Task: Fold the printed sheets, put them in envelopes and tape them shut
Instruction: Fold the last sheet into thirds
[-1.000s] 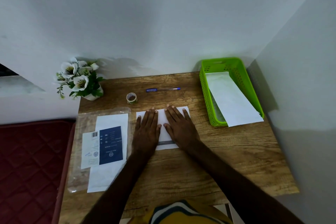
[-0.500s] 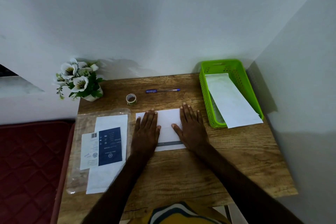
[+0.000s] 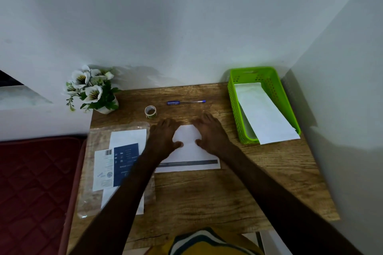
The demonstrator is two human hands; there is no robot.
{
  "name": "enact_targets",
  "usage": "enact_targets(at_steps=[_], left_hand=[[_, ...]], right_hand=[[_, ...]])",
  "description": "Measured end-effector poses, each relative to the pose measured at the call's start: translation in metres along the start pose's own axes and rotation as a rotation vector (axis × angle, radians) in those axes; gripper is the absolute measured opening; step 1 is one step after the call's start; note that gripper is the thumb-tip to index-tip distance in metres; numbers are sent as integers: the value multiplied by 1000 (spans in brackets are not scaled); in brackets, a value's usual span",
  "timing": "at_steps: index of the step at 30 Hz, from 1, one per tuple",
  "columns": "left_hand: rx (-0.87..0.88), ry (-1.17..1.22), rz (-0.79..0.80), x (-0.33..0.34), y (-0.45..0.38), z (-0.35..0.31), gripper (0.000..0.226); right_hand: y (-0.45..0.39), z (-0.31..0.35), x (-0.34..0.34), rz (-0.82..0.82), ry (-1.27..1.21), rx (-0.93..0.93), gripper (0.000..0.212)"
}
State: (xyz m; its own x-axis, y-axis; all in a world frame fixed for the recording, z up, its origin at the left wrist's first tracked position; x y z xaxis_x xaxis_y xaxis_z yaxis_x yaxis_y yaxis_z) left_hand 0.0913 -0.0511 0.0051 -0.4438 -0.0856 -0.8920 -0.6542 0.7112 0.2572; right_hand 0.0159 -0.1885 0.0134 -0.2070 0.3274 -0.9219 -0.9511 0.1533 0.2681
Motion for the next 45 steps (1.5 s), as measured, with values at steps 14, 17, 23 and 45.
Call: enact_targets(at_steps=[14, 17, 23, 45], left_hand=[[16, 1, 132, -13, -26, -11, 70], [3, -37, 123, -15, -23, -15, 73], [46, -89, -55, -21, -7, -25, 53], [38, -165, -102, 41, 31, -14, 63]], right_hand=[[-21, 1, -14, 210, -24, 63, 74], [-22, 4, -15, 193, 38, 50, 96], [-16, 10, -18, 78, 19, -30, 57], [30, 3, 38, -19, 177, -163, 60]])
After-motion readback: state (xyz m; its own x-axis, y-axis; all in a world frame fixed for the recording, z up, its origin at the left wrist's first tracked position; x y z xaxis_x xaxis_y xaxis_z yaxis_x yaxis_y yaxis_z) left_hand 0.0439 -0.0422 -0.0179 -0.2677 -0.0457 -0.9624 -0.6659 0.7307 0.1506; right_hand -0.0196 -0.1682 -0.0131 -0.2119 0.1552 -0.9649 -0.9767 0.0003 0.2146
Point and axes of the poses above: each hand's wrist, its own y-axis away from the middle knuckle, its own x-axis out of the palm, z = x × y, the point moved 7 cm from there along -y, towards the middle knuckle, and after that the axes turned 2 degrees about z, right-handed, at the moved point
